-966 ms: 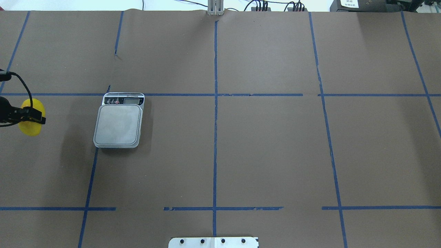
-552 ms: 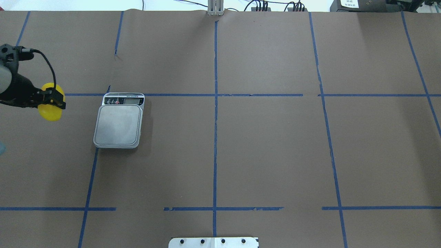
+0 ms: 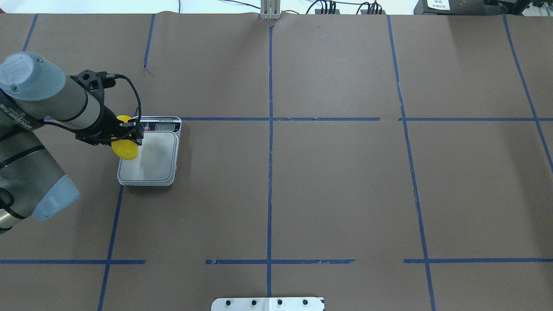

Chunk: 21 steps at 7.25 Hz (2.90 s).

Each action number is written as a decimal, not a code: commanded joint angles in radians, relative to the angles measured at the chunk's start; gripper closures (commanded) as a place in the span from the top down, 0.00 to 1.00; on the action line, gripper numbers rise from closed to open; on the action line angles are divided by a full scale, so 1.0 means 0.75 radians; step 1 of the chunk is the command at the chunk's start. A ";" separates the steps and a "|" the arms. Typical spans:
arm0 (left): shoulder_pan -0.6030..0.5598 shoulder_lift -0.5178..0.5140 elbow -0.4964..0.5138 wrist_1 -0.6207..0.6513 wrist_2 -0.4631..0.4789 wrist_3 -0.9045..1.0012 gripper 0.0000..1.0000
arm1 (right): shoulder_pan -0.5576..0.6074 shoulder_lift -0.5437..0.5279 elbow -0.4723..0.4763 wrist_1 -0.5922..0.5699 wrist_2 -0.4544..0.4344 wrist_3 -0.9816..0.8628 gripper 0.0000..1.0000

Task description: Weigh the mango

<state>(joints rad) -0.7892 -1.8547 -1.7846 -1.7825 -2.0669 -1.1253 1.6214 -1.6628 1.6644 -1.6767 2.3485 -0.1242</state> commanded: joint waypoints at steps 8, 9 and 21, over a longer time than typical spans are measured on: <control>-0.282 0.004 -0.154 0.191 -0.001 0.328 1.00 | 0.000 0.000 0.000 -0.002 0.000 0.000 1.00; -0.399 0.051 -0.213 0.251 -0.001 0.533 1.00 | 0.000 0.000 0.000 -0.002 0.000 0.000 1.00; -1.175 0.483 0.228 0.237 -0.384 1.627 1.00 | 0.000 0.000 0.000 -0.002 0.000 0.000 1.00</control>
<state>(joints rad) -1.6703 -1.4929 -1.6050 -1.6148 -2.3523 0.1006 1.6214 -1.6629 1.6644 -1.6780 2.3485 -0.1242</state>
